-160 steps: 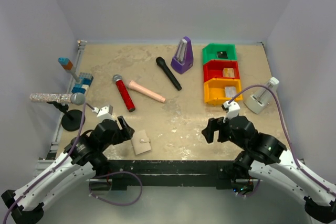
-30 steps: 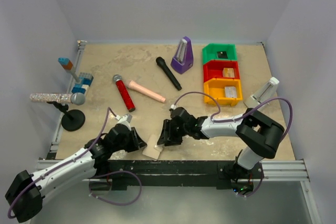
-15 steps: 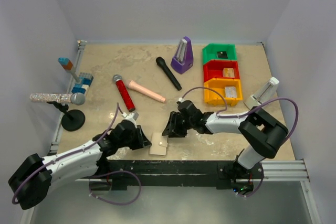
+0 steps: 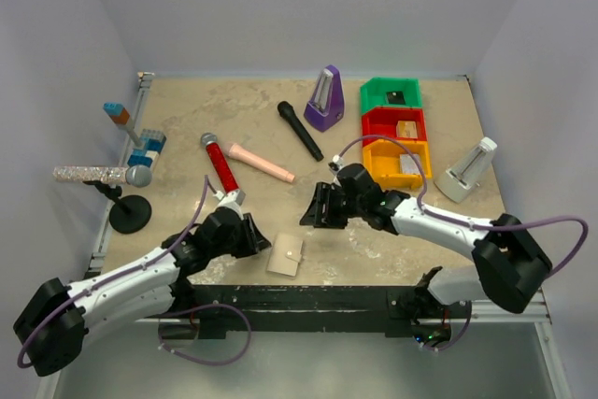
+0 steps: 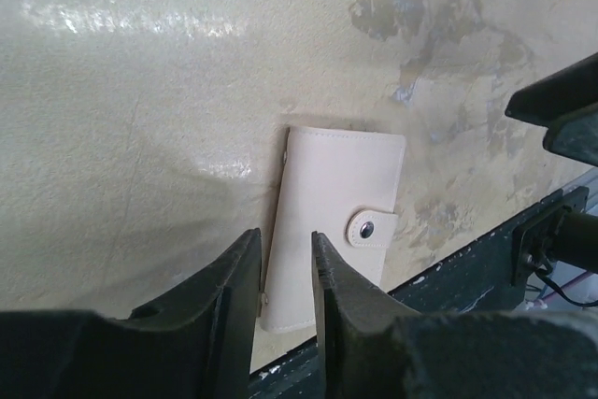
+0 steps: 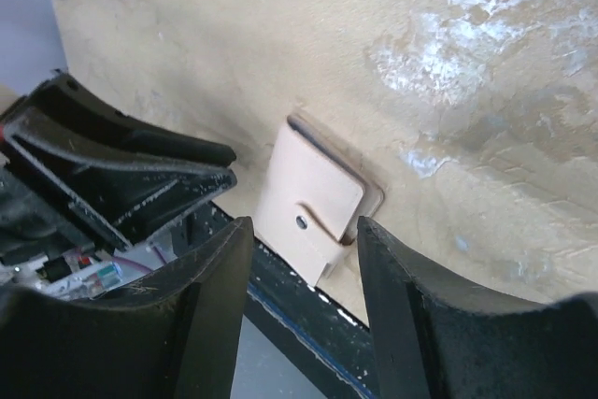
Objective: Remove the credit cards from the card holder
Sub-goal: Move the card holder to the center of the board.
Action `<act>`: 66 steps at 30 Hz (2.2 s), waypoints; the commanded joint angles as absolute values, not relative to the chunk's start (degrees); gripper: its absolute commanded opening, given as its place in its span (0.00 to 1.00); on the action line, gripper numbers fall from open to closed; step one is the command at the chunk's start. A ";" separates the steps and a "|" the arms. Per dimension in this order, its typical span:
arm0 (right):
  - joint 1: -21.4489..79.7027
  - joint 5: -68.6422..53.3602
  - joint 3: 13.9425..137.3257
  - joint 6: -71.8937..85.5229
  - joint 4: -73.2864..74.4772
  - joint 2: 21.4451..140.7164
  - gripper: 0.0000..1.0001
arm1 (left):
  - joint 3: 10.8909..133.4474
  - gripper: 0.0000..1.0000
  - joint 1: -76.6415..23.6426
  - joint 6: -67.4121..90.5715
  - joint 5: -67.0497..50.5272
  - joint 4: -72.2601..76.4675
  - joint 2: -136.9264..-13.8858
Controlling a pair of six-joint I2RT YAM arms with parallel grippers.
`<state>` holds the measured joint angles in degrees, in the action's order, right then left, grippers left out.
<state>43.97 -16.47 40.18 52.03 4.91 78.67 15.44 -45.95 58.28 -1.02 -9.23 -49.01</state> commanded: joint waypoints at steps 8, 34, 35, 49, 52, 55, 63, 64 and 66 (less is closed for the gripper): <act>54.93 -16.17 33.40 54.22 1.68 78.04 0.66 | 10.11 0.34 -46.32 58.10 0.36 -11.87 -42.36; 52.56 -17.40 34.27 63.37 -9.76 89.21 0.64 | 7.03 0.27 -46.41 59.33 -7.38 -1.06 -46.14; 52.04 -17.40 34.36 63.02 -9.41 88.95 0.64 | 7.12 0.27 -46.58 59.41 -7.47 -0.97 -46.40; 50.27 -12.14 35.86 54.68 3.58 81.05 0.63 | 8.44 0.26 -46.50 60.38 -6.24 2.11 -48.60; 51.76 -6.26 38.13 50.20 12.27 76.65 0.63 | 8.26 0.26 -46.49 60.73 -5.80 2.11 -48.34; 54.13 -0.81 41.82 46.85 20.19 73.75 0.64 | 7.82 0.26 -46.49 61.17 -4.84 2.28 -47.73; 58.62 3.17 47.11 45.35 25.76 74.35 0.64 | 8.61 0.26 -46.49 61.26 -5.01 3.51 -48.69; 59.06 3.16 47.02 45.79 25.58 74.36 0.64 | 8.70 0.26 -46.49 61.26 -5.18 3.60 -48.95; 60.55 4.30 47.54 45.88 26.10 74.88 0.64 | 8.61 0.26 -46.58 61.52 -5.27 3.78 -49.22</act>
<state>58.65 0.84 45.65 46.59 22.87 74.00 7.70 -46.22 60.58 -5.58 1.17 -48.62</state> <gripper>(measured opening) 0.644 0.261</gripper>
